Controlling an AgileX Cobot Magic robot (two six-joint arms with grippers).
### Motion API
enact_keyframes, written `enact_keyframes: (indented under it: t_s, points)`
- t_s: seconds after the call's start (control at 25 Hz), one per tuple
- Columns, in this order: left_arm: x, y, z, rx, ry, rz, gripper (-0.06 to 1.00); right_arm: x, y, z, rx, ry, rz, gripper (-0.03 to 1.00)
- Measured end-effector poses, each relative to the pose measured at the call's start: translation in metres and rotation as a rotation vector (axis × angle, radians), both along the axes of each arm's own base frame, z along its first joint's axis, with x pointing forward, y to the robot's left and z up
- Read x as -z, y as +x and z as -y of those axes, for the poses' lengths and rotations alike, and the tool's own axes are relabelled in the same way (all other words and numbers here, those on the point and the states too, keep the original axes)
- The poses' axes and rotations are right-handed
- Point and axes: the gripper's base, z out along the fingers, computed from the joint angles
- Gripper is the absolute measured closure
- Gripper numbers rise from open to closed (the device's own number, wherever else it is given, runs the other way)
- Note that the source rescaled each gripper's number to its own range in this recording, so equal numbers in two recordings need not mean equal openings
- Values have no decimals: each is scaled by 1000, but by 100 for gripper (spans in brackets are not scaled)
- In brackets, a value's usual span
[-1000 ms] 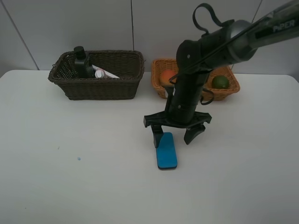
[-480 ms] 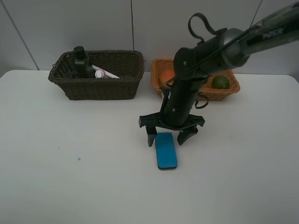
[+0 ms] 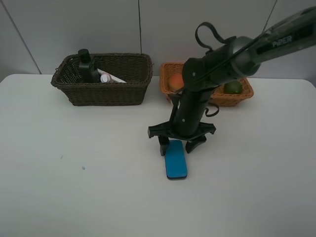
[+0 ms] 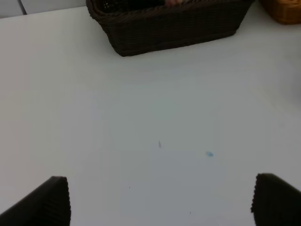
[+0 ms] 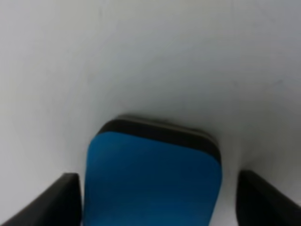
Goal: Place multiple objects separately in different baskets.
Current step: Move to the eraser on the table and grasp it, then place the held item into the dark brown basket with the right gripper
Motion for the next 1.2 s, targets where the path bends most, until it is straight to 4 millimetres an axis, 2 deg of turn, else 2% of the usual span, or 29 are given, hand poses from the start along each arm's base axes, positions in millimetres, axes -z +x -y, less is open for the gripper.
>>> enact_keyframes:
  t_s: [0.04,0.08,0.36,0.48,0.6,0.68,0.76,0.88,1.04,1.2]
  points:
    - [0,0,0,0,0,0,0,0,0,0,0,-2,-3,37]
    - [0,0,0,0,0,0,0,0,0,0,-1,-3,-4,39]
    - [0,0,0,0,0,0,0,0,-1,0,-8,-4,-6,39]
    - [0,0,0,0,0,0,0,-7,-1,1,-15,-1,10,39]
    - [0,0,0,0,0,0,0,-41,1,3,-43,25,102,39]
    - [0,0,0,0,0,0,0,-76,7,3,-73,46,210,39]
    - [0,0,0,0,0,0,0,-108,20,-1,-118,62,331,39]
    - [0,0,0,0,0,0,0,-145,43,-15,-212,106,492,39]
    - [0,0,0,0,0,0,0,-175,76,-45,-285,236,708,39]
    - [0,0,0,0,0,0,0,-181,108,-72,-242,401,910,39]
